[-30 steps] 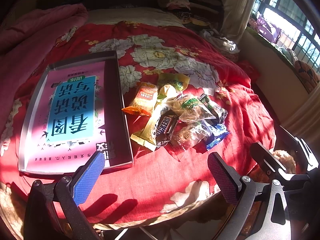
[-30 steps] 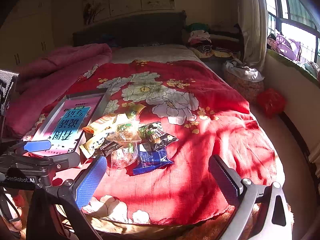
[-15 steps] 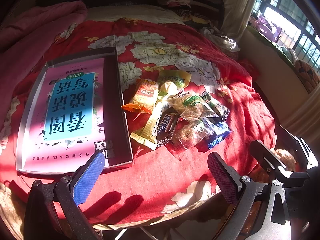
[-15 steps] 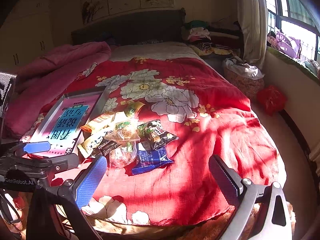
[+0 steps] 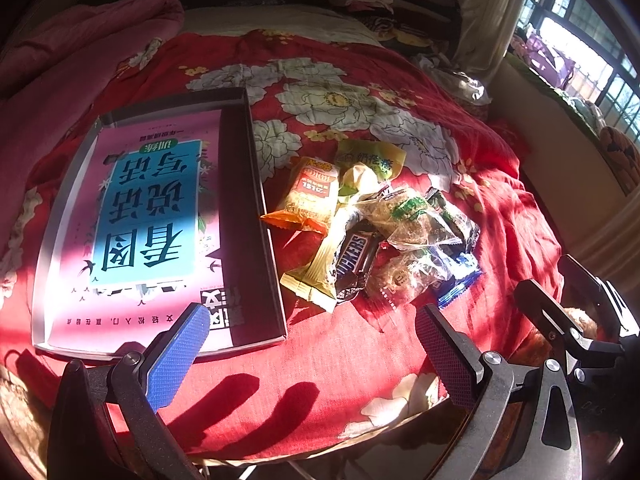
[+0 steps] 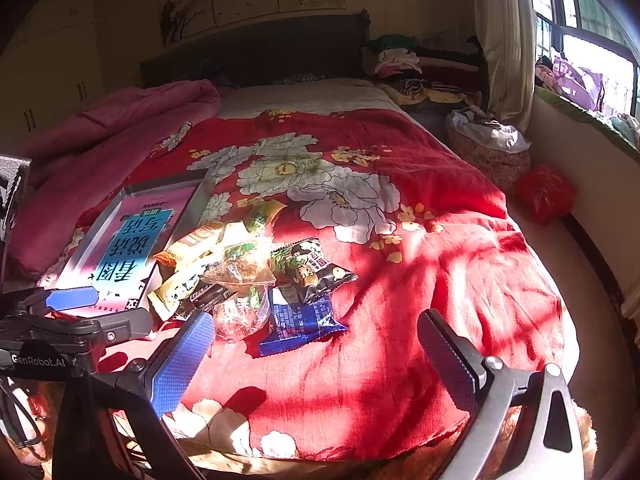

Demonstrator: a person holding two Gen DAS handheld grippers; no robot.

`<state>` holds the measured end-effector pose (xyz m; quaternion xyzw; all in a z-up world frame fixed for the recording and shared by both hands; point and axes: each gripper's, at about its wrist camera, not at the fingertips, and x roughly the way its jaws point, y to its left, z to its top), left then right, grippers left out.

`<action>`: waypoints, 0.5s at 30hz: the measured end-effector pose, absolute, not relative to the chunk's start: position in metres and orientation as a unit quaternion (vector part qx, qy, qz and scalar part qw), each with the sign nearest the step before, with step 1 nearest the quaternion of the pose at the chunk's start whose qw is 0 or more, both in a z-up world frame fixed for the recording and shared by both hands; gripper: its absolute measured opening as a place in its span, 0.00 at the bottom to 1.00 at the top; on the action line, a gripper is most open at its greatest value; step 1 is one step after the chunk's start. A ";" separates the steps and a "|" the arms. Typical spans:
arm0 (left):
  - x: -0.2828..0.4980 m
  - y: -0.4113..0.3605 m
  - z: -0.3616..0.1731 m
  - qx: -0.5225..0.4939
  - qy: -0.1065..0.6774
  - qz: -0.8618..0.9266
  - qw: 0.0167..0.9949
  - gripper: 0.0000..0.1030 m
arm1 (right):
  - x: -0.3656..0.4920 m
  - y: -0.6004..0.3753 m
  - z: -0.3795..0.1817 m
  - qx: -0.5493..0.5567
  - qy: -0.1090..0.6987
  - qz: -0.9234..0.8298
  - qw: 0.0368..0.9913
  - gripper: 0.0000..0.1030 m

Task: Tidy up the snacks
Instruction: 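Move both tools forward toward the snack pile beside the tray, then grasp the orange rice-cracker bag with the left tool while the right tool grasps the dark cartoon snack bag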

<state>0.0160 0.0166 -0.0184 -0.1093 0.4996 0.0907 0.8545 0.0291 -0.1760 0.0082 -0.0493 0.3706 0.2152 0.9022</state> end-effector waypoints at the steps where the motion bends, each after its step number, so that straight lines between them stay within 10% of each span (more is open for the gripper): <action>1: 0.017 0.019 -0.018 -0.111 0.499 0.093 0.854 0.99 | 0.031 -0.176 0.008 -0.049 0.371 0.215 0.902 1.00; 15: 0.056 0.051 -0.021 -0.116 0.509 0.095 0.848 0.99 | 0.062 -0.170 -0.005 -0.050 0.387 0.221 0.894 1.00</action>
